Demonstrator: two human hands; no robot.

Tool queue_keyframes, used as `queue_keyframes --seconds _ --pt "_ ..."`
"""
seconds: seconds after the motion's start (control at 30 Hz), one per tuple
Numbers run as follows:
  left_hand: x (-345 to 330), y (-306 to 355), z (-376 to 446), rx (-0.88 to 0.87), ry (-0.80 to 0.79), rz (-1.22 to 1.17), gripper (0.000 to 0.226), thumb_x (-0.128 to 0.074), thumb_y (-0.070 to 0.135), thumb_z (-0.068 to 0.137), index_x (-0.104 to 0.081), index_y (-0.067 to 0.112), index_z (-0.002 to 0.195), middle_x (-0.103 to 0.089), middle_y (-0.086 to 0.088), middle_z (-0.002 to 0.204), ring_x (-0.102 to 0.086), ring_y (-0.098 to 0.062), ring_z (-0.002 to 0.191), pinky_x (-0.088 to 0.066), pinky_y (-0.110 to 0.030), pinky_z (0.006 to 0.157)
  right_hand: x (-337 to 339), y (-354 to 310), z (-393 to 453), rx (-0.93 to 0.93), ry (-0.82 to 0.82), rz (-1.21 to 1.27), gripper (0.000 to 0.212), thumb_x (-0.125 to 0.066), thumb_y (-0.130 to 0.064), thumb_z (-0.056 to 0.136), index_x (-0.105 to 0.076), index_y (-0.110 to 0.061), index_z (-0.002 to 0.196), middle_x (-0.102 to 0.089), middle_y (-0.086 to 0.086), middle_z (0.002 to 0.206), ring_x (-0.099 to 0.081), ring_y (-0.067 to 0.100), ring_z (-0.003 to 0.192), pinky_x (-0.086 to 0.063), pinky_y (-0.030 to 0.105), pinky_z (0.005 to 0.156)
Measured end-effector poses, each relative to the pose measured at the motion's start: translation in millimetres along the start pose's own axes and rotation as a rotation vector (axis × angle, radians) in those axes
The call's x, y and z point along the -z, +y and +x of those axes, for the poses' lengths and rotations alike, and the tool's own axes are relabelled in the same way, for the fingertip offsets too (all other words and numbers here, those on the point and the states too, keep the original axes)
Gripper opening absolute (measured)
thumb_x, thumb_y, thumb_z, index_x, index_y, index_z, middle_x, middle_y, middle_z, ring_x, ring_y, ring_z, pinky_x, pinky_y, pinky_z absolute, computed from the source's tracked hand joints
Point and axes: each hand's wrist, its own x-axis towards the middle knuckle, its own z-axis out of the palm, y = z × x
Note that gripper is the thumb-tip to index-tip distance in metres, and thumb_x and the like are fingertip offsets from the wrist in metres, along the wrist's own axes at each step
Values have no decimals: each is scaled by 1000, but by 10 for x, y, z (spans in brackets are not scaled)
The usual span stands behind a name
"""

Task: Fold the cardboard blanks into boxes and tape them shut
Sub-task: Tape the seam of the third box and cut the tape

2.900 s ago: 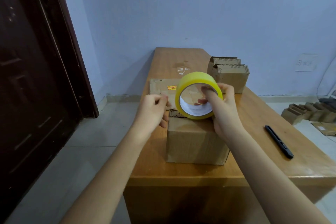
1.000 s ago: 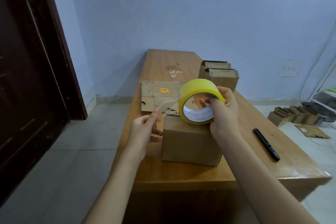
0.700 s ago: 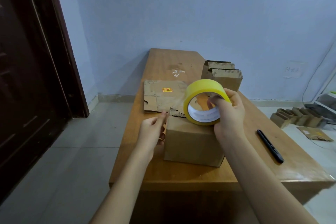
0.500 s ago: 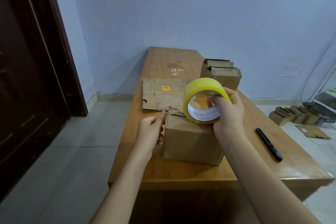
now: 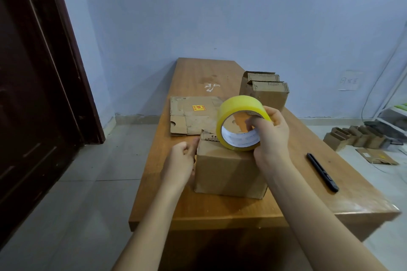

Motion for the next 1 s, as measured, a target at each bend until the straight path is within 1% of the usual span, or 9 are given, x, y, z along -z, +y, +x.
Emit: queue_keyframes --seconds 0.13,0.2,0.27,0.37,0.47,0.57,0.7,0.83,1.0 --pt "-32 -40 5 43 -29 157 44 -30 54 96 -57 19 93 -58 -2 65 -50 -16 48 -45 -38 57 -2 4 6 -1 2 -2 27 -57 13 74 -57 -14 81 -54 1 64 -49 18 65 -39 31 64" --pt "-44 -25 -24 138 -94 178 63 -18 76 79 -52 29 104 -58 -3 64 -51 -14 47 -42 -30 52 -3 8 12 -2 4 2 28 -57 13 74 -57 -14 81 -53 2 64 -49 18 65 -39 32 65" --pt "-58 -22 -47 188 -140 154 69 -16 77 76 -50 28 110 -54 -3 64 -47 -12 47 -35 -24 47 -4 8 15 -6 4 2 28 -57 14 74 -57 -14 80 -54 2 64 -49 19 66 -39 32 65" --pt "-87 -56 -65 248 -132 92 33 -32 40 101 -50 17 116 -52 -4 73 -44 -12 54 -32 -23 45 3 9 21 -14 8 -2 27 -56 13 74 -57 -14 80 -54 3 65 -49 19 67 -39 32 64" --pt "-104 -109 -85 264 -43 66 14 -38 18 101 -46 14 112 -54 -1 84 -51 -13 63 -39 -23 47 10 2 31 -45 43 45 23 -52 12 76 -54 -11 79 -51 -1 56 -48 18 63 -39 32 65" --pt "-54 -17 -194 27 174 -78 28 -37 28 101 -48 21 126 -58 7 111 -57 -10 96 -46 -25 74 2 -2 35 -58 65 97 20 -49 11 78 -51 -9 77 -48 0 53 -47 19 62 -38 31 66" --pt "-99 253 -406 -56 148 -385 40 -32 37 100 -41 27 138 -42 19 128 -36 1 121 -29 -19 94 -14 2 37 -41 34 41 20 -53 12 78 -52 -7 85 -50 -11 44 -48 1 46 -39 26 60" --pt "-60 313 -318 29 180 -397 40 -37 46 96 -53 19 122 -57 8 116 -52 -9 108 -38 -22 82 -4 5 44 -31 27 34 22 -52 13 77 -52 -8 85 -49 -13 43 -48 -1 44 -38 26 59" --pt "18 409 -174 -61 104 129 40 -52 57 85 -52 20 100 -55 9 90 -54 -5 78 -36 -22 58 4 7 45 -32 22 28 22 -53 12 77 -53 -9 82 -50 -12 44 -48 1 46 -39 25 59"
